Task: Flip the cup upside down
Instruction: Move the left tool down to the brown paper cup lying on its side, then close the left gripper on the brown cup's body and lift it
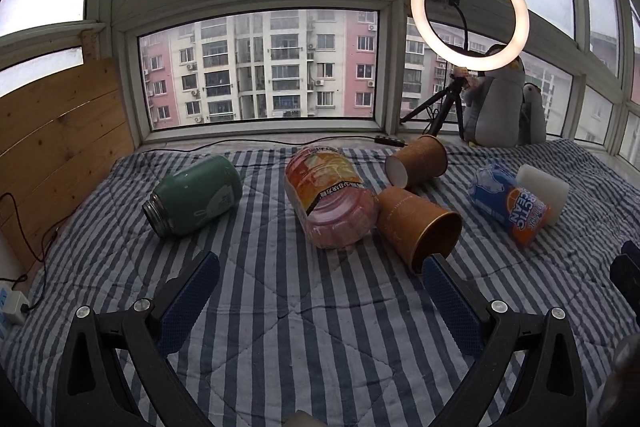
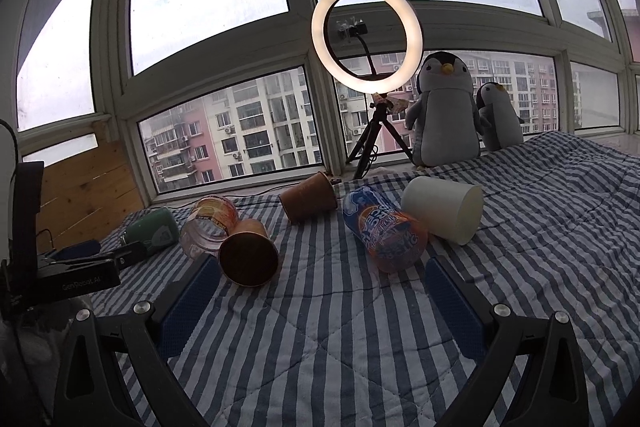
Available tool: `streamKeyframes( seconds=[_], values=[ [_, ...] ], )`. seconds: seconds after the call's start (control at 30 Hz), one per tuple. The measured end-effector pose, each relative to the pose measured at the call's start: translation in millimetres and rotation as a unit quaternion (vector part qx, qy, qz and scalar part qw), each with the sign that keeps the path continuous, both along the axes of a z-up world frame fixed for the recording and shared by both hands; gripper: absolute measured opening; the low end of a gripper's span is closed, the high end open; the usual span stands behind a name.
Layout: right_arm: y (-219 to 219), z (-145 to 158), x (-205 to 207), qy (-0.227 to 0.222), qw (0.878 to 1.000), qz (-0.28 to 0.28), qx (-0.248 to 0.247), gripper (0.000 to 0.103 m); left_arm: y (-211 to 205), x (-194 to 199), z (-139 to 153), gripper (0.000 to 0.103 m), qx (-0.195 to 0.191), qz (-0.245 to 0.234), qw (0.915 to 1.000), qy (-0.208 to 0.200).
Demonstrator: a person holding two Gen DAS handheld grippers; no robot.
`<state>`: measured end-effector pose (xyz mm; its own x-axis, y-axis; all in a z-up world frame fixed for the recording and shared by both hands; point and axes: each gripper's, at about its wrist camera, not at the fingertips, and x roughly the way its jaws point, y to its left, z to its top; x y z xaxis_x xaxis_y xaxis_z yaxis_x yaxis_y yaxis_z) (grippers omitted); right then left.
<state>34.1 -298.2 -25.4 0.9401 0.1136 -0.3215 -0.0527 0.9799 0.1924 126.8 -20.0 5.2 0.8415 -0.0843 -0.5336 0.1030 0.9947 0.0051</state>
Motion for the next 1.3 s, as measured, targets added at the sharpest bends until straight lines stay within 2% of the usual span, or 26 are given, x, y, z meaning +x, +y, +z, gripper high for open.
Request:
streamKeyframes(
  seconds=[0.13, 0.33, 0.4, 0.47, 0.6, 0.7, 0.87, 1.0, 1.3],
  values=[
    [-8.8, -1.2, 4.5, 0.023, 0.999, 0.027, 0.028, 0.101, -22.9, 34.6, 11.3, 0.103, 0.028, -0.008, 0.999, 0.034],
    [-22.1, -2.5, 7.8, 0.034, 0.997, 0.042, 0.054, 0.101, -55.0, 99.2, 20.4, 0.102, 0.014, -0.019, 0.9953, 0.094],
    [-27.1, -2.5, 8.1, 0.036, 0.996, 0.046, 0.067, 0.101, -66.2, 121.2, 19.7, 0.098, 0.009, -0.019, 0.9933, 0.114],
    [-29.4, -2.4, 7.4, 0.036, 0.995, 0.05, 0.073, 0.101, -78.7, 141.4, 16.8, 0.088, 0.01, -0.022, 0.9909, 0.132],
    [-25.2, -0.3, 3.2, 0.024, 0.996, 0.055, 0.063, 0.101, -95.7, 171.4, 3.7, 0.079, 0.012, -0.024, 0.9861, 0.164],
    [-23.0, 2.4, -1.6, 0.009, 0.997, 0.054, 0.053, 0.101, -101.2, 192.0, -11.3, 0.067, -0.003, -0.031, 0.9796, 0.199],
    [-22.1, 5.5, -6.9, -0.008, 0.997, 0.055, 0.047, 0.101, -108.7, 208.4, -27.0, 0.05, -0.009, -0.038, 0.9741, 0.223],
    [-23.6, 6.2, -8.0, -0.01, 0.997, 0.057, 0.05, 0.101, -111.3, 212.0, -32.0, 0.045, -0.01, -0.043, 0.972, 0.231],
    [-24.2, 5.8, -8.6, -0.01, 0.997, 0.054, 0.052, 0.101, -107.0, 217.1, -38.2, 0.043, -0.018, -0.051, 0.9681, 0.245]
  ],
)
